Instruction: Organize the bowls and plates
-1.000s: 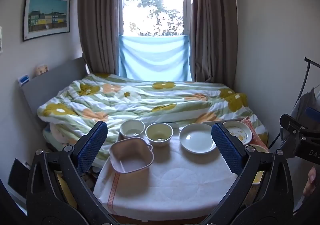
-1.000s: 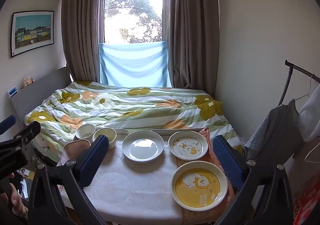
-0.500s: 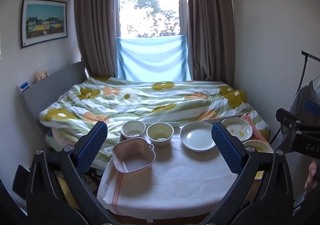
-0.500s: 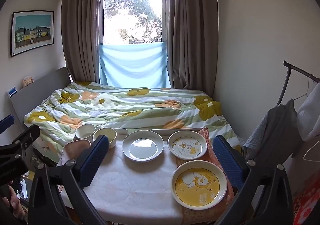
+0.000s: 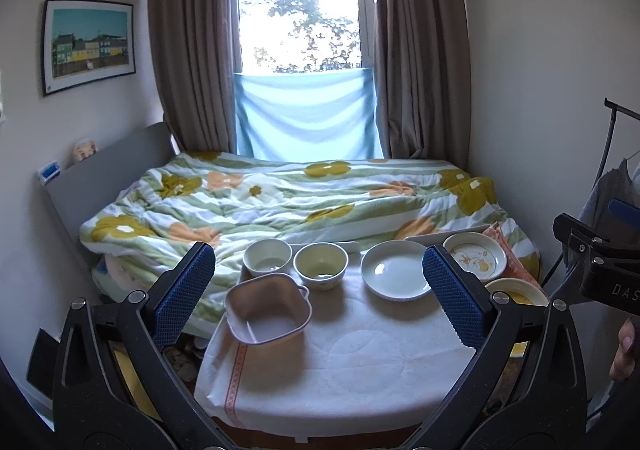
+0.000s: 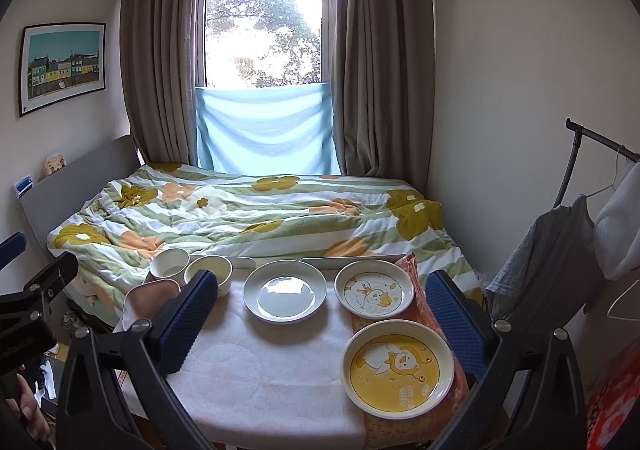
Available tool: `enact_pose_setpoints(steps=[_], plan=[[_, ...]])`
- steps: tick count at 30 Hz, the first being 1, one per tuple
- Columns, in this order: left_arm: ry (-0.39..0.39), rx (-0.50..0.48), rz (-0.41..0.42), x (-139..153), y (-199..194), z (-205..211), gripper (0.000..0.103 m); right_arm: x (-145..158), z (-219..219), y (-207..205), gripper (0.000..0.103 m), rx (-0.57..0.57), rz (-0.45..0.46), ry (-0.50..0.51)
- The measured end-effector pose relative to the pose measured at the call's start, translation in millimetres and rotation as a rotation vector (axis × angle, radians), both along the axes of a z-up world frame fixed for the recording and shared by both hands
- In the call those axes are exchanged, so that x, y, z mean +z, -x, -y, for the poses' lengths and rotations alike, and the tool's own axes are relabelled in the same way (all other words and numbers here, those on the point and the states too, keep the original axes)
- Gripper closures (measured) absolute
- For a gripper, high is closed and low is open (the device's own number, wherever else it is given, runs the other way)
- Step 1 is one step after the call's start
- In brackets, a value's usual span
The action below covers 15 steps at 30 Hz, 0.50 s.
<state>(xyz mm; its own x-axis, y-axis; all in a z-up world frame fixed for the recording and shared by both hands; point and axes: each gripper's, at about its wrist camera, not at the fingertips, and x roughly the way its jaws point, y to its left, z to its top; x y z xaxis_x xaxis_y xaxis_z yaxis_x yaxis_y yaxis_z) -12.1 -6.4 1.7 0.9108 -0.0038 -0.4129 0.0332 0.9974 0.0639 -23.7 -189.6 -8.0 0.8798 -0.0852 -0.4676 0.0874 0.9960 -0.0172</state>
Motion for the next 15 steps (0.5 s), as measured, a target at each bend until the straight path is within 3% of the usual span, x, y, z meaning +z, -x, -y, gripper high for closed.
enact_pose_setpoints(steps=[15], plan=[[0.017,0.002,-0.010,-1.0,-5.0,-1.2,0.000,-1.5,1.1,-3.0,0.000,-0.007,-0.006,0.003]])
